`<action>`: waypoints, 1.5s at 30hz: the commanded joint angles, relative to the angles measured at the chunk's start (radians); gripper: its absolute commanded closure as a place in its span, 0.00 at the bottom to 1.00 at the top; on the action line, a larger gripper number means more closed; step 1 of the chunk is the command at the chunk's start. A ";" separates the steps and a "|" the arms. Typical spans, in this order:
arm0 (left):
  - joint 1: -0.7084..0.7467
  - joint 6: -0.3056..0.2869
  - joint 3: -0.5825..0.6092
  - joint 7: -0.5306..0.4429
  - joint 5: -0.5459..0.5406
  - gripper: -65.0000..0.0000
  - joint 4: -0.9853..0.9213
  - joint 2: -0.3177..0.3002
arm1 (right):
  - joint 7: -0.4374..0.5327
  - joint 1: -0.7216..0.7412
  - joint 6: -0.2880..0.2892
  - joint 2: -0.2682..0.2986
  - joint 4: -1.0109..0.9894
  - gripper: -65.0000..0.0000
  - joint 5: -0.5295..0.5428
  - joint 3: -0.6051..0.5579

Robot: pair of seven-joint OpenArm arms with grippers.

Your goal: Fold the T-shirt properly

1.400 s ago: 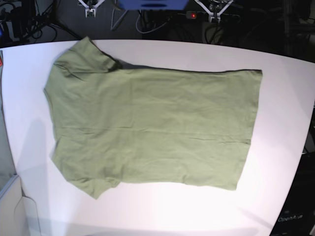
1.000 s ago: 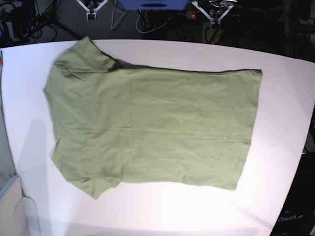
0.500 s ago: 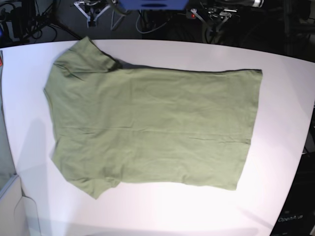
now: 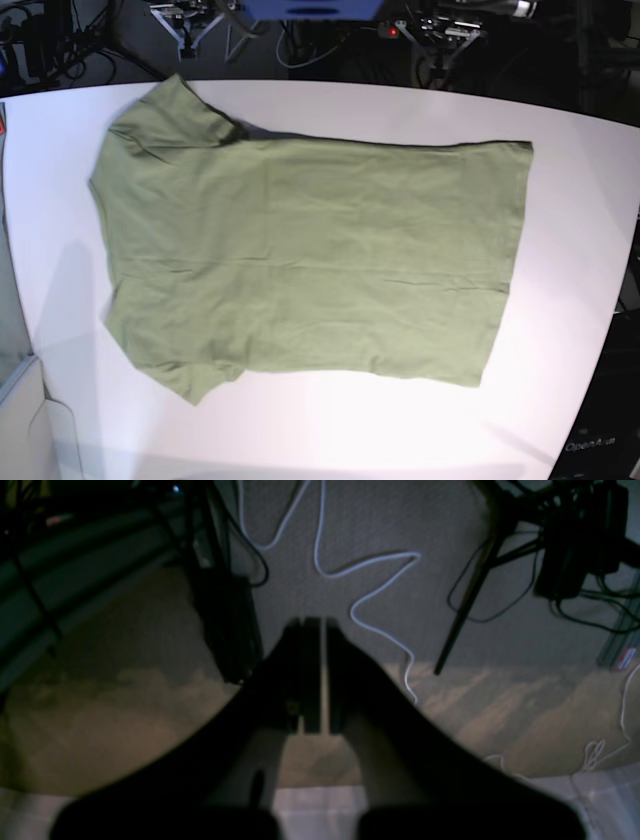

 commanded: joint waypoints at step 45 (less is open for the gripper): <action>-0.068 -0.321 -0.238 -1.224 -0.034 0.99 0.000 -0.171 | 1.013 -0.389 0.003 0.013 -0.002 1.00 -0.001 0.004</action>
